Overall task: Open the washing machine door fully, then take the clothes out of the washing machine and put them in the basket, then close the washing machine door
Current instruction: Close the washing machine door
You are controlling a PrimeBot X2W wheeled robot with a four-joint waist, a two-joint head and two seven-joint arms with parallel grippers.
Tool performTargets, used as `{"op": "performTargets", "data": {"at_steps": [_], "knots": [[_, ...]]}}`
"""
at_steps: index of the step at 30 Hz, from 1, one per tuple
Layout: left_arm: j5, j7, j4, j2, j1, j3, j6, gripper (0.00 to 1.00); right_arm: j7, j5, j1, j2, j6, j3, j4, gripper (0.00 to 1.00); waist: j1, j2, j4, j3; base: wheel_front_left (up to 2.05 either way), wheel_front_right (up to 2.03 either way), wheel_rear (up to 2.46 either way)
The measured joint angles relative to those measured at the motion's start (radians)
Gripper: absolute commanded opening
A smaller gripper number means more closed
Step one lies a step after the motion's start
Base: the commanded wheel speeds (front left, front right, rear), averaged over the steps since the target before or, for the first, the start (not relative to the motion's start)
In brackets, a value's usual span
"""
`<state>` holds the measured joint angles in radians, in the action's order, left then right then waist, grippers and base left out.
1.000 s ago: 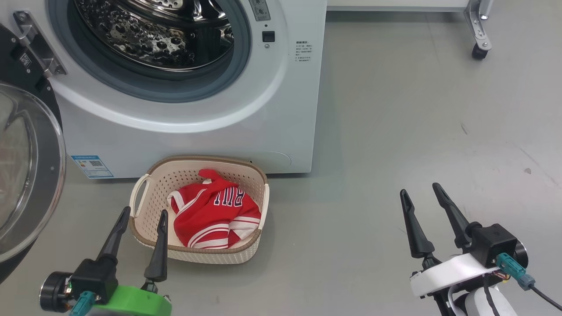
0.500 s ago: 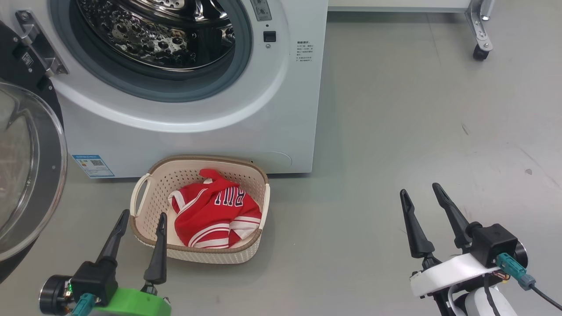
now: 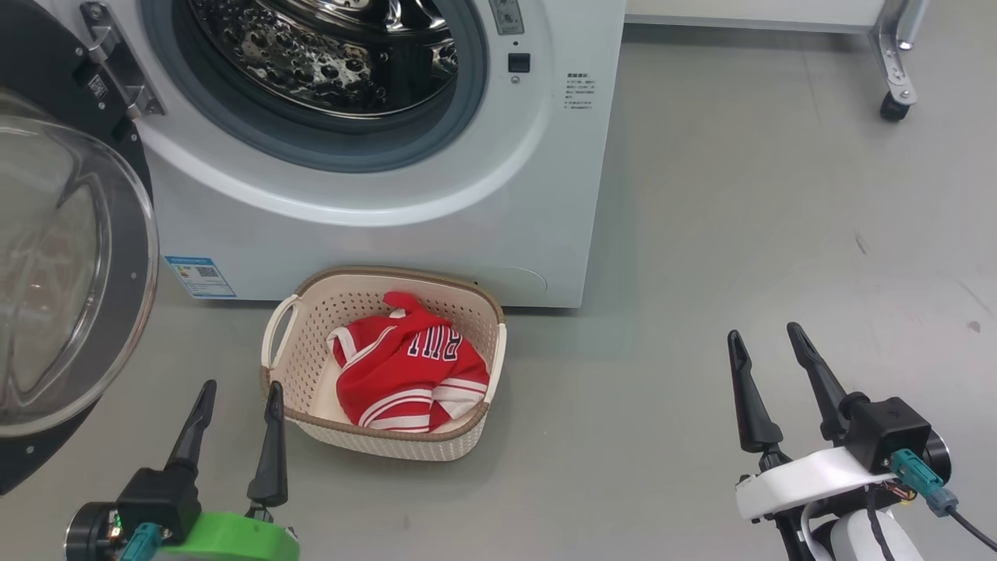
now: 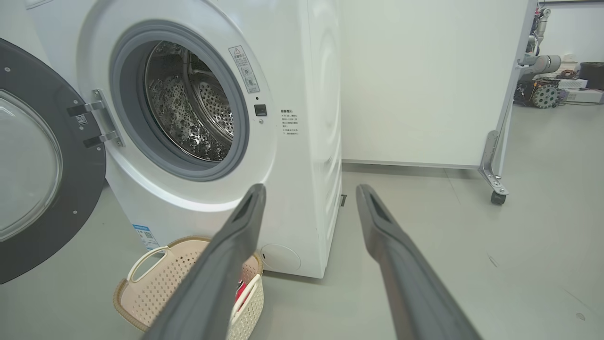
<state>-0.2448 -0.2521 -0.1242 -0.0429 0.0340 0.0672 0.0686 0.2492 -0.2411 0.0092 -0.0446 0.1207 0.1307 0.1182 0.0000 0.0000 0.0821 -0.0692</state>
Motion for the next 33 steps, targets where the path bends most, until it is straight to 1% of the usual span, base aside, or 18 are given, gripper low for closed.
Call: {"op": "performTargets", "data": {"at_steps": [11, 33], "knots": [[0.000, 0.000, 0.002, 0.000, 0.003, 0.001, -0.020, 1.00, 0.000, -0.002, 0.004, 0.000, 0.000, 0.004, -0.016, 1.00, 0.0000, 0.0000, 0.093, -0.003, 0.00, 0.00, 0.00], [0.002, 0.000, 0.013, 0.000, 0.013, 0.015, -0.024, 1.00, 0.000, -0.003, 0.026, 0.000, 0.000, 0.043, -0.024, 1.00, 0.0000, 0.0000, 0.320, 0.013, 0.00, 0.00, 0.00]]}}
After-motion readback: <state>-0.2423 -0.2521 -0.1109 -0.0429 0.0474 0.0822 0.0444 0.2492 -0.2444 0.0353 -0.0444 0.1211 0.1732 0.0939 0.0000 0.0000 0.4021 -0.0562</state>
